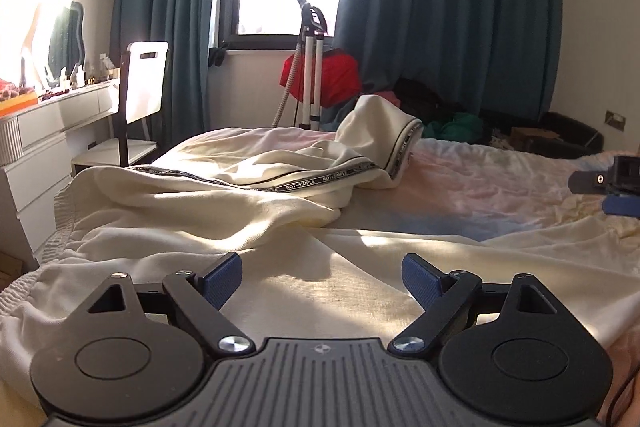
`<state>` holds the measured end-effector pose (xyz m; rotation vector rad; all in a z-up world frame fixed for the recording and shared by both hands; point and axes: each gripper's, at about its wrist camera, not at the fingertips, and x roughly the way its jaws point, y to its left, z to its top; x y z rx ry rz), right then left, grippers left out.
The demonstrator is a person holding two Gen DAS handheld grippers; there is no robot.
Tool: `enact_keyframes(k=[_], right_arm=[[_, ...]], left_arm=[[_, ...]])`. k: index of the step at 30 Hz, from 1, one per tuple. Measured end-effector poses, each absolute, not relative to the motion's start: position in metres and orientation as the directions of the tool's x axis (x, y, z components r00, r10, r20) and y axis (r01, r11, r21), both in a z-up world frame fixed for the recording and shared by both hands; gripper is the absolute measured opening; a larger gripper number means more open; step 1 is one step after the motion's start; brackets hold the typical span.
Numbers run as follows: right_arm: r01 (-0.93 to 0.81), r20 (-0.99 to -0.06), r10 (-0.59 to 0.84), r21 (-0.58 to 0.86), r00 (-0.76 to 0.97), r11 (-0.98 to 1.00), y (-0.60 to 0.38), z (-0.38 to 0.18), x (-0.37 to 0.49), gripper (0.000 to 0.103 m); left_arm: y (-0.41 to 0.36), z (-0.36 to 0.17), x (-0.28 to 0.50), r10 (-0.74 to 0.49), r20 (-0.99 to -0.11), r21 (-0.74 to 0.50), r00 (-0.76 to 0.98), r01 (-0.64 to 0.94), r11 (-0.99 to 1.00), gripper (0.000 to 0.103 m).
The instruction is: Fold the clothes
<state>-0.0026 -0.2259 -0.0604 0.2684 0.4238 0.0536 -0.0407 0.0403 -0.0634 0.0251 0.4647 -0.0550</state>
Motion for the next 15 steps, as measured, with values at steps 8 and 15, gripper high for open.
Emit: enact_keyframes(k=[8,15], right_arm=[[0.063,-0.428,0.11,0.37,0.897,0.927,-0.247,-0.069,0.001,0.08],[0.129,-0.464,0.106,0.445,0.88,0.886,-0.267,-0.08,0.009,0.08]], left_arm=[[0.004,-0.094,-0.022,-0.026,-0.503,0.132,0.864,0.107,0.986,0.097],[-0.036,-0.109,0.048,-0.025,-0.499,0.223,0.866,0.157,0.962,0.097]])
